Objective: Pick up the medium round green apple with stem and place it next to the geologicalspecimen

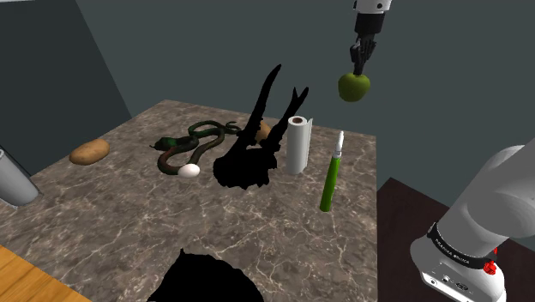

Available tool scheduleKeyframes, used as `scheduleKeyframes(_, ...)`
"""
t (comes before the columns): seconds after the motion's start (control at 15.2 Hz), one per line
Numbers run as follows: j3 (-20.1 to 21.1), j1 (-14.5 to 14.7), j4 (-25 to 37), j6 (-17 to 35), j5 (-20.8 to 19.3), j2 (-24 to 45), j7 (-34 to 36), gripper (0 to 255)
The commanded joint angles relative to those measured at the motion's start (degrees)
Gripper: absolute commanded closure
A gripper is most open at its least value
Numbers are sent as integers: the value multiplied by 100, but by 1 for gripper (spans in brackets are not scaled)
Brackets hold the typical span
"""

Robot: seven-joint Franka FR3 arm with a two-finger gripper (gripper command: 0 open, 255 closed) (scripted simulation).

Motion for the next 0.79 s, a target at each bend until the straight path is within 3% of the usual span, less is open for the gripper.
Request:
scheduleKeyframes(0.0, 137, 81, -53, -23, 25, -75, 216, 255)
scheduleKeyframes(0.73, 1134, 679, -203, 36, 319, -182, 1753, 255)
